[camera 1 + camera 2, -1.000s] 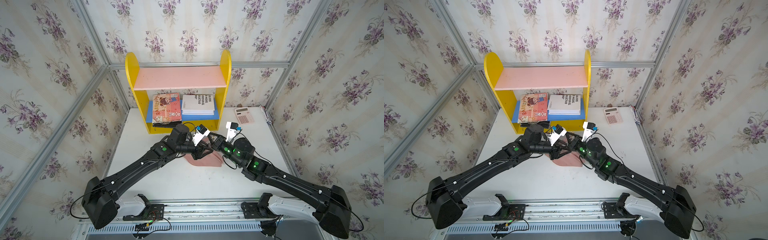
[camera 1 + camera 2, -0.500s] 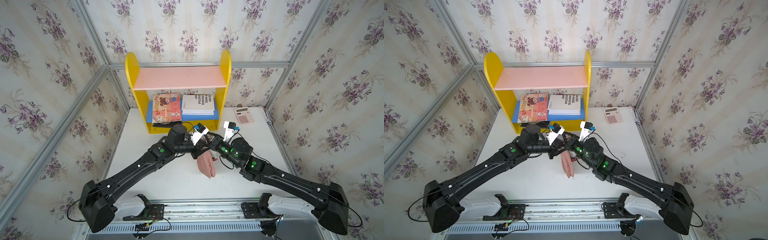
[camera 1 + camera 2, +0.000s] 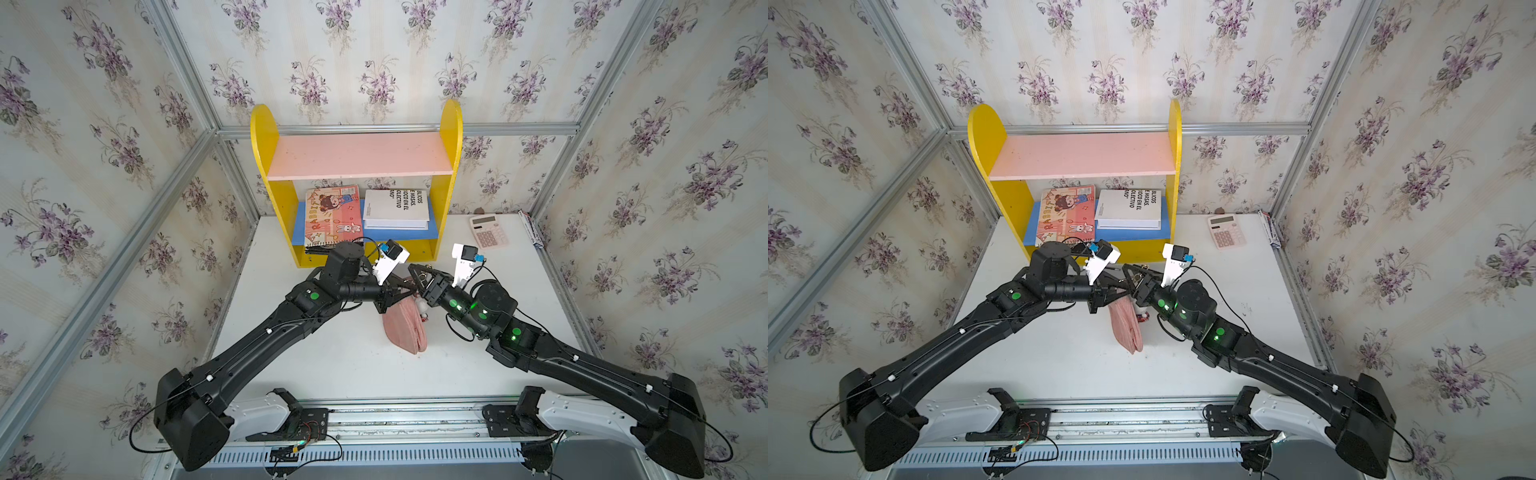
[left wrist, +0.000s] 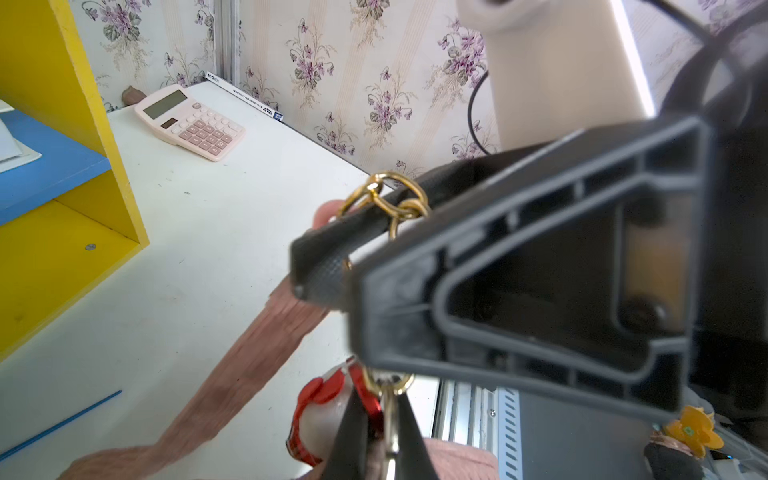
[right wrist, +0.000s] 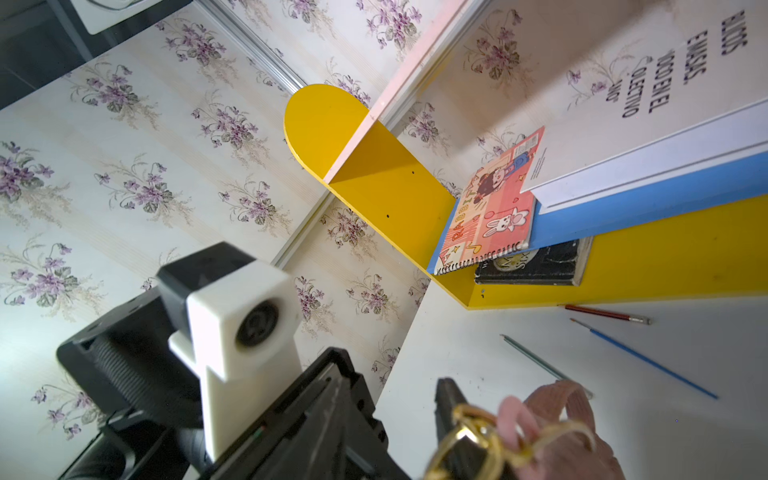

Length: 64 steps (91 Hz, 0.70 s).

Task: Remove the decoration from the bag
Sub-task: Pick up the bag from the center of the board.

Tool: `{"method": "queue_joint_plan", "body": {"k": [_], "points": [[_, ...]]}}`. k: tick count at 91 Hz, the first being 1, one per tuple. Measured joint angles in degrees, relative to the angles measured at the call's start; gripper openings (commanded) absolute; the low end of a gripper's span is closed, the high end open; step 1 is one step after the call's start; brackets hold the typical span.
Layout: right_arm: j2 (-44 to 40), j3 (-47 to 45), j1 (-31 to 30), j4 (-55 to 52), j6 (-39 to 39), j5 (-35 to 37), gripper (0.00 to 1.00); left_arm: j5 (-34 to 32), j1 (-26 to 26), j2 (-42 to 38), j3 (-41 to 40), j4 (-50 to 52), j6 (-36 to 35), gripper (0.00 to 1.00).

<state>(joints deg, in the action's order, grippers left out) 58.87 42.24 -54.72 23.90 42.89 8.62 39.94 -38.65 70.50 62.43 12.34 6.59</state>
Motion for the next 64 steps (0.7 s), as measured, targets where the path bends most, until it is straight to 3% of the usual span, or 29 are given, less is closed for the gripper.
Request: {"method": "queue_joint_plan", "body": {"k": [16, 33, 46, 64], "points": [[-3.54, -2.34, 1.27, -1.70, -9.11, -4.90, 0.56, 5.55, 2.73, 0.96, 0.02, -0.31, 3.67, 0.00], [-8.24, -5.27, 5.86, -3.26, -16.11, -11.23, 0.45, 12.70, 6.71, 2.16, -0.68, -3.39, 8.90, 0.00], [-8.26, -5.57, 10.43, -4.46, -17.22, -18.45, 0.36, 19.56, 9.35, 4.48, -2.82, -9.07, 16.61, 0.00], [-5.29, -4.55, 11.23, -4.63, -17.27, -26.69, 0.29, 26.95, 12.72, 5.51, -5.68, -17.05, 27.56, 0.00]]}}
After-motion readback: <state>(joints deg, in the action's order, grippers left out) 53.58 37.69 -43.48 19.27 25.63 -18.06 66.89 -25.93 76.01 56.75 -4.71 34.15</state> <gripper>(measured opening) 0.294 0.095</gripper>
